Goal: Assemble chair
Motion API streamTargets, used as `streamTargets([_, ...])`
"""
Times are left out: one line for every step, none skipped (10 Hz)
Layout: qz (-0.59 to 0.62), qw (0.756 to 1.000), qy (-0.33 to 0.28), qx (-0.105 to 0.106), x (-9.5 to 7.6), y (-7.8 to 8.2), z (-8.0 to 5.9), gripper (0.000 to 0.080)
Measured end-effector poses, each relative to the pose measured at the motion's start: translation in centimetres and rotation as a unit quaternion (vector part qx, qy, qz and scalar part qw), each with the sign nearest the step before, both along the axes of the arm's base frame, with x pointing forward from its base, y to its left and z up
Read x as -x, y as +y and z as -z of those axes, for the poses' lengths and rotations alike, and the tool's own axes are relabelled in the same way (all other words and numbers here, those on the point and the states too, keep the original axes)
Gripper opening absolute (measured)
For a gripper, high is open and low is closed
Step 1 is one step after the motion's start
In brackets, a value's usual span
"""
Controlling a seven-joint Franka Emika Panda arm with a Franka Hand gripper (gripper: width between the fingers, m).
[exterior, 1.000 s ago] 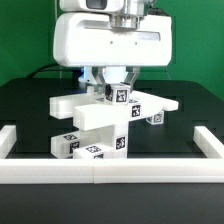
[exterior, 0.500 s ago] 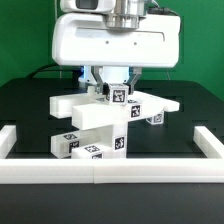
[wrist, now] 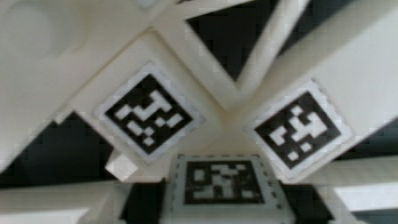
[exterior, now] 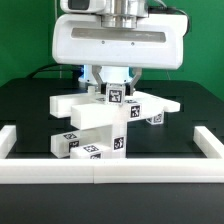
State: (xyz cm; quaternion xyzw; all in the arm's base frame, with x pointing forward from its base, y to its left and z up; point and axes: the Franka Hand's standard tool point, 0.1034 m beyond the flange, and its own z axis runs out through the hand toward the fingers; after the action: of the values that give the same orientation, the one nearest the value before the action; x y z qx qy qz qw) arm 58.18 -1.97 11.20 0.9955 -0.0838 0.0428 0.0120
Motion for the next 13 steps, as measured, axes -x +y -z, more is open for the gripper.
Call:
streamTargets([0.026,1.000,-0.001,-0.002,0.00,0.00,0.00,0.0288])
streamTargets([0.055,0.998,-0.002,-0.006,0.00,0.04,0.00,0.0288])
streamTargets([0.100,0.995,-0.004,-0.013,-0.02,0.11,0.00,0.0288])
streamTargets([0.131,0.991,-0.005,-0.019,-0.02,0.11,0.01,0.0288])
streamTargets([0.154,0.988,-0.006,-0.025,-0.04,0.10,0.02,0.0288])
streamTargets([0.196,0.980,-0.007,-0.034,-0.06,0.13,0.02,0.0288])
streamTargets([0.222,0.974,-0.008,-0.036,-0.08,0.12,0.01,0.0288])
streamTargets([0.236,0.971,-0.008,-0.037,-0.08,0.09,0.00,0.0288])
streamTargets([0.282,0.958,-0.009,-0.045,-0.09,0.13,0.00,0.0288])
streamTargets([0.322,0.945,-0.009,-0.051,-0.10,0.13,-0.01,0.0288])
streamTargets([0.356,0.933,-0.009,-0.056,-0.12,0.11,-0.02,0.0288])
streamTargets([0.385,0.921,-0.011,-0.059,-0.18,0.08,0.00,0.0288])
streamTargets([0.418,0.906,-0.012,-0.062,-0.21,0.09,-0.01,0.0288])
